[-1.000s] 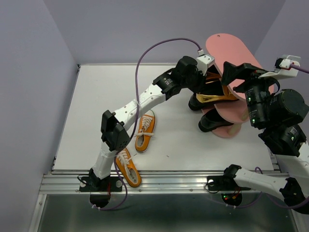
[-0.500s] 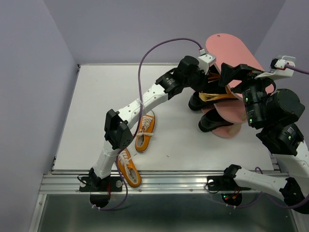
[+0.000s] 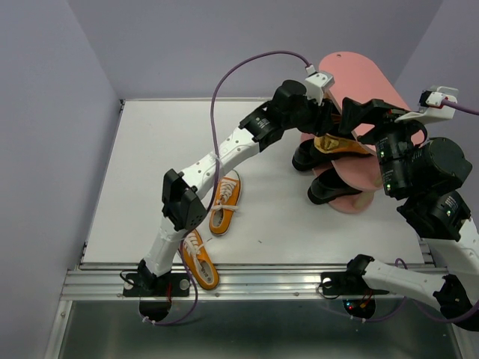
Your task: Place and organize the shoes onto the shoe shelf
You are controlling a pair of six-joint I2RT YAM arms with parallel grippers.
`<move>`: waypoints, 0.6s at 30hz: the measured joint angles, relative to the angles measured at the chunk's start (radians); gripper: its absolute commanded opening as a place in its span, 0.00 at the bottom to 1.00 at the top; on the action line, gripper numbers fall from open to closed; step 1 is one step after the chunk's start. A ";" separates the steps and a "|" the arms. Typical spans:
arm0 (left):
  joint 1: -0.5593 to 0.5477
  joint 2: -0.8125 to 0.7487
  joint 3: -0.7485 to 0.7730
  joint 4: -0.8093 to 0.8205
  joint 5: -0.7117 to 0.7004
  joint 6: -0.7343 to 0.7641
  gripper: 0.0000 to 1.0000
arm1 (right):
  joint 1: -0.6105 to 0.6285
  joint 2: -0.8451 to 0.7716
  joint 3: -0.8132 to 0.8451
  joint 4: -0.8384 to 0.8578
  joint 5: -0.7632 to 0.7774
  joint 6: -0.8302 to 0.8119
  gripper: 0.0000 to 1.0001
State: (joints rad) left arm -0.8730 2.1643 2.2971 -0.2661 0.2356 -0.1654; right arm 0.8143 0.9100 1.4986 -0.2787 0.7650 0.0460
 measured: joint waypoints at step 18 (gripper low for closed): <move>0.000 -0.102 -0.063 -0.006 -0.013 -0.014 0.80 | 0.000 0.006 -0.010 -0.003 -0.003 0.003 1.00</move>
State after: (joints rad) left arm -0.8726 2.0624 2.2337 -0.2722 0.2230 -0.1799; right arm 0.8143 0.9161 1.4891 -0.2813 0.7620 0.0490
